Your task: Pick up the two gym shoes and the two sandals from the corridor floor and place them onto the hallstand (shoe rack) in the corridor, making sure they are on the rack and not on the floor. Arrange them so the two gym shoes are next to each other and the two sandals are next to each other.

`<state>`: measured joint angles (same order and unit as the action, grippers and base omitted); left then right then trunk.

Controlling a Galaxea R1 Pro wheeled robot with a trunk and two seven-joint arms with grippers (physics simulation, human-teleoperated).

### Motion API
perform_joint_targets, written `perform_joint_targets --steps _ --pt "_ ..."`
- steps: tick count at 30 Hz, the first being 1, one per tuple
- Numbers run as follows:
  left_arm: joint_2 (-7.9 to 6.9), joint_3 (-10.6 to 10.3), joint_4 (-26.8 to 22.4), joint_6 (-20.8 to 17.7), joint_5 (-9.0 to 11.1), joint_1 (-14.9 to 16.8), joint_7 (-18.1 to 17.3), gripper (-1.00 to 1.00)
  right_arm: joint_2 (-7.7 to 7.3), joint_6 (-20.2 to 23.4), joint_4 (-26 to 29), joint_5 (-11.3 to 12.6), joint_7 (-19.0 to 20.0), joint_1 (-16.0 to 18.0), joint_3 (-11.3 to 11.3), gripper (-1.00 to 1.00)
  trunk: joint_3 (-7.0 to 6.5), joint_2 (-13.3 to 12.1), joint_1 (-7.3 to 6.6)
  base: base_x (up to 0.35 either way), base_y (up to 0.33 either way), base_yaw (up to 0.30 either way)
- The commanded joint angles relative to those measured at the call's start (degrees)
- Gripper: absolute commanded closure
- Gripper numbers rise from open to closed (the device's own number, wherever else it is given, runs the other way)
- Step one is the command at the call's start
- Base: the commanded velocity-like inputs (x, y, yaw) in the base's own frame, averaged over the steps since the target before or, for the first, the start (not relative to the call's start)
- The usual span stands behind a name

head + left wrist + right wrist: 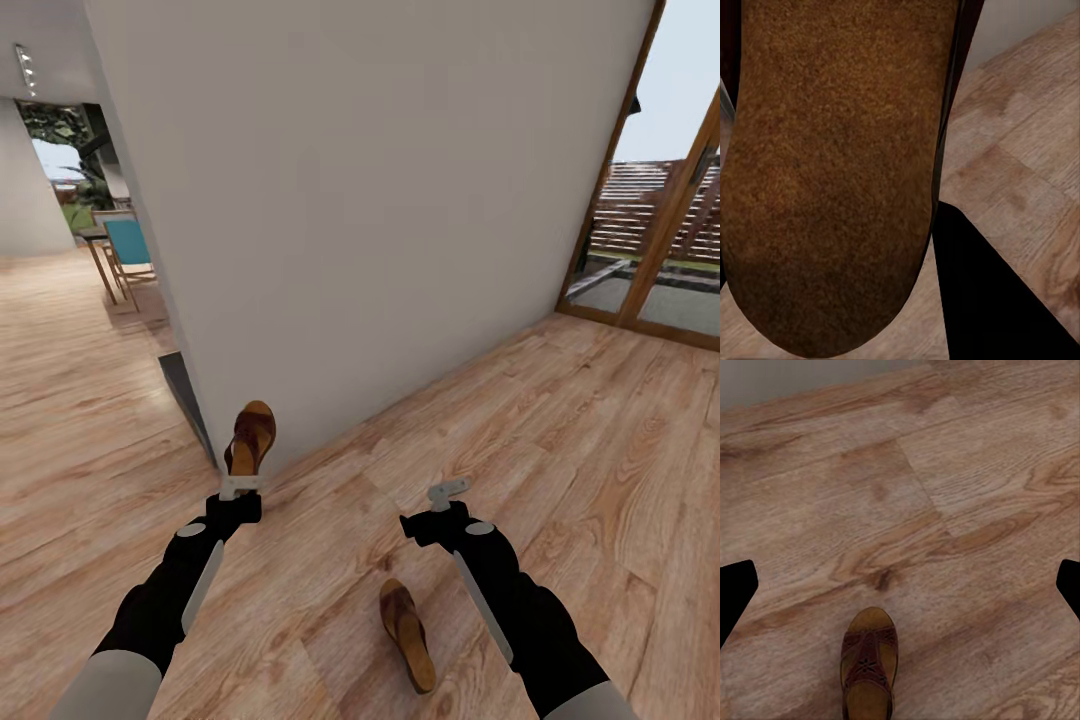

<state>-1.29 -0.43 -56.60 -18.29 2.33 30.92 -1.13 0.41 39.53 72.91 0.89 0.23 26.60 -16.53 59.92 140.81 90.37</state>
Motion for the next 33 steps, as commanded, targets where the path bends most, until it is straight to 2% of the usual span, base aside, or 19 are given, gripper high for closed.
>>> perform_joint_targets --steps 1,6,12,25,33 --pt "-0.03 -0.03 -0.09 -0.35 0.04 0.02 -0.22 1.0 0.01 0.28 0.06 0.08 0.03 0.03 0.0 -1.0 0.05 0.02 -0.01 0.0 0.0 0.02" --pt "-0.03 -0.07 -0.09 -0.33 0.04 0.02 -0.24 1.0 -0.03 0.24 0.04 0.08 0.03 0.03 0.01 -1.0 0.34 0.02 -0.01 0.0 0.0 0.006" --pt "-0.03 -0.05 -0.09 -0.27 0.04 0.02 -0.27 1.0 0.02 0.2 0.03 0.06 0.03 0.03 0.01 -1.0 1.97 2.43 1.31 0.0 0.0 0.0" --pt "-0.03 -0.05 -0.09 -0.26 0.04 0.02 -0.27 1.0 0.02 -0.06 -0.03 0.07 0.03 0.03 0.01 -1.0 6.06 2.61 1.64 0.0 0.0 0.0" --pt "-0.03 -0.05 -0.09 -0.26 0.04 0.02 -0.27 1.0 0.03 -8.56 -2.67 0.03 0.0 0.03 -0.03 -1.0 8.53 2.71 1.85 0.0 0.0 0.0"
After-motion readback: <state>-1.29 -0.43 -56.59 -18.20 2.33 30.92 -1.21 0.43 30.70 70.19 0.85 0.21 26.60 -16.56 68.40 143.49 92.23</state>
